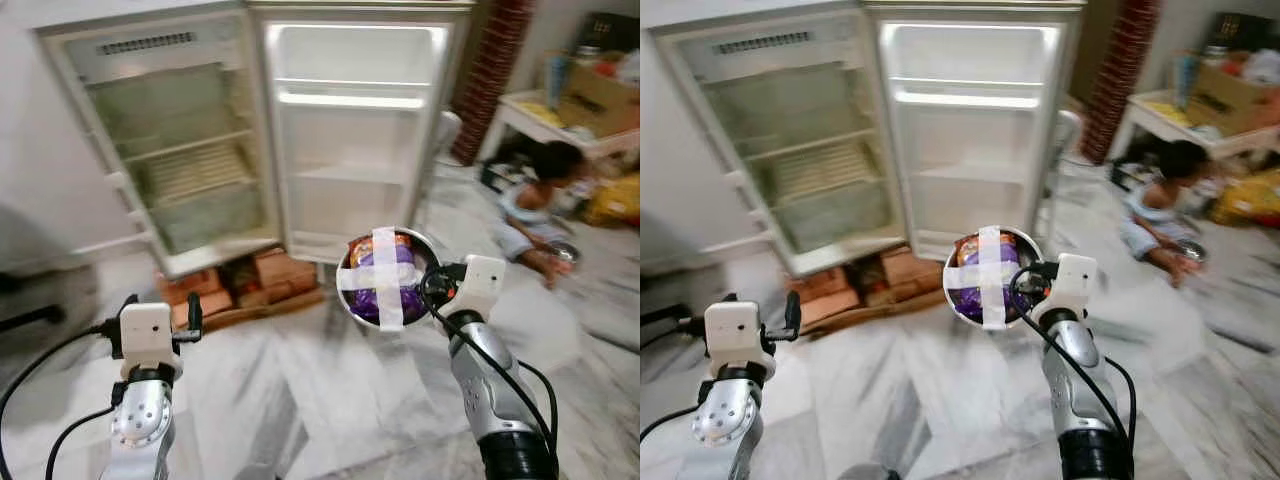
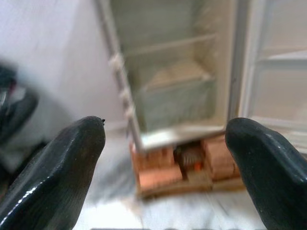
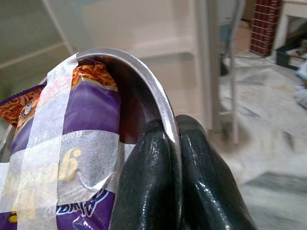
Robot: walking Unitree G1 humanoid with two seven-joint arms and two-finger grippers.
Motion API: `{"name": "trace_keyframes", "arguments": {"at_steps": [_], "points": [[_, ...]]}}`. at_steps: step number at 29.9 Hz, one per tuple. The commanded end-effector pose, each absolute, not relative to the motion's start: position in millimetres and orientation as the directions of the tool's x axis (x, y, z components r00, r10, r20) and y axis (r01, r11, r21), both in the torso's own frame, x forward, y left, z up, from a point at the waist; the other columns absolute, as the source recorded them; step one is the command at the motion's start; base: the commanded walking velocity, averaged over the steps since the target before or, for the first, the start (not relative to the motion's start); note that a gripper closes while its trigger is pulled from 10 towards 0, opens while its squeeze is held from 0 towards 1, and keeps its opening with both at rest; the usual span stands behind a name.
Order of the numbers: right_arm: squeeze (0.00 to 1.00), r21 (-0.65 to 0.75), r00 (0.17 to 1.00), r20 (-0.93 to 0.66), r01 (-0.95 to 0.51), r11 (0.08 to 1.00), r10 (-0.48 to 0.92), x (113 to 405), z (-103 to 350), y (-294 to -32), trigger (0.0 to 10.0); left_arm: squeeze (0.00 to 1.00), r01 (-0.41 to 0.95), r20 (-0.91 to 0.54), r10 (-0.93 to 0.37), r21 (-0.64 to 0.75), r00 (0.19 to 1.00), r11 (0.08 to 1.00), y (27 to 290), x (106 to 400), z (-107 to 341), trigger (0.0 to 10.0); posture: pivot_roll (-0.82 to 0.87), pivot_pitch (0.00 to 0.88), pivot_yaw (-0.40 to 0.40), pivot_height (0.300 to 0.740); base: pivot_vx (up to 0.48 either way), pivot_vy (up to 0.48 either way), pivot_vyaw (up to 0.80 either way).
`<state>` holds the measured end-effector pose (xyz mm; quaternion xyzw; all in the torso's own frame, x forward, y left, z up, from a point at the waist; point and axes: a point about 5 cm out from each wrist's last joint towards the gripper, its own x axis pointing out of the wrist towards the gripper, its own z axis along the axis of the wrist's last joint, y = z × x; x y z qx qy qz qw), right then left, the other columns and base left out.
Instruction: Restocking fridge
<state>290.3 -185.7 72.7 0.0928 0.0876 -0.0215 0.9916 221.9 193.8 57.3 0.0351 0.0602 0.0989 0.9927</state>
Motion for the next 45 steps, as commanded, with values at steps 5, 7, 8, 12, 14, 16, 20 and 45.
{"name": "trace_keyframes", "arguments": {"at_steps": [5,7,8,12,14,16,20,45], "points": [[0.0,0.17,0.991,-0.125,0.066,0.983,-0.045,296,84,-191,10.0,0.0,-0.013,0.052,0.002,0.212,0.999,0.977,170,235,104,10.0,0.06,0.0,-0.01,0.74,0.0,0.0,0.0],[0.0,0.163,0.991,-0.128,0.067,0.984,-0.047,297,83,-191,10.0,0.0,0.0,0.078,-0.021,0.258,0.997,0.966,169,234,110,10.0,0.07,0.0,-0.012,0.74,0.0,0.0,0.0],[0.0,0.163,0.99,-0.129,0.068,0.984,-0.047,297,83,-191,10.0,0.0,-0.012,0.066,-0.005,0.25,0.998,0.968,172,234,106,10.0,0.07,0.0,-0.012,0.74,0.0,0.0,0.0],[0.0,0.16,0.992,-0.125,0.055,0.986,-0.035,298,83,-187,10.0,0.0,-0.127,-0.033,0.132,0.13,0.991,0.983,191,230,87,10.0,0.07,0.0,-0.014,0.74,0.0,0.0,0.0],[0.0,0.162,0.993,-0.114,0.034,0.986,-0.016,298,84,-184,10.0,0.0,-0.159,-0.045,0.165,0.112,0.985,0.981,195,229,85,10.0,0.07,0.0,-0.015,0.74,0.0,0.0,0.0],[0.0,0.138,0.995,-0.105,0.01,0.99,0.004,298,85,-181,10.0,0.0,-0.157,-0.047,0.164,0.117,0.985,0.981,195,229,86,10.0,0.07,0.0,-0.017,0.74,0.0,0.0,0.79],[0.0,0.147,0.995,-0.102,0.003,0.989,0.012,300,86,-179,10.0,0.0,-0.135,-0.042,0.14,0.113,0.989,0.984,192,231,87,10.0,0.07,0.0,-0.014,0.74,0.0,0.0,0.79],[0.0,0.159,0.994,-0.106,-0.011,0.987,0.028,300,83,-182,10.0,0.0,-0.097,-0.049,0.101,0.064,0.994,0.993,185,234,86,10.0,0.07,0.0,-0.017,0.74,0.366,0.11,0.43]]}}
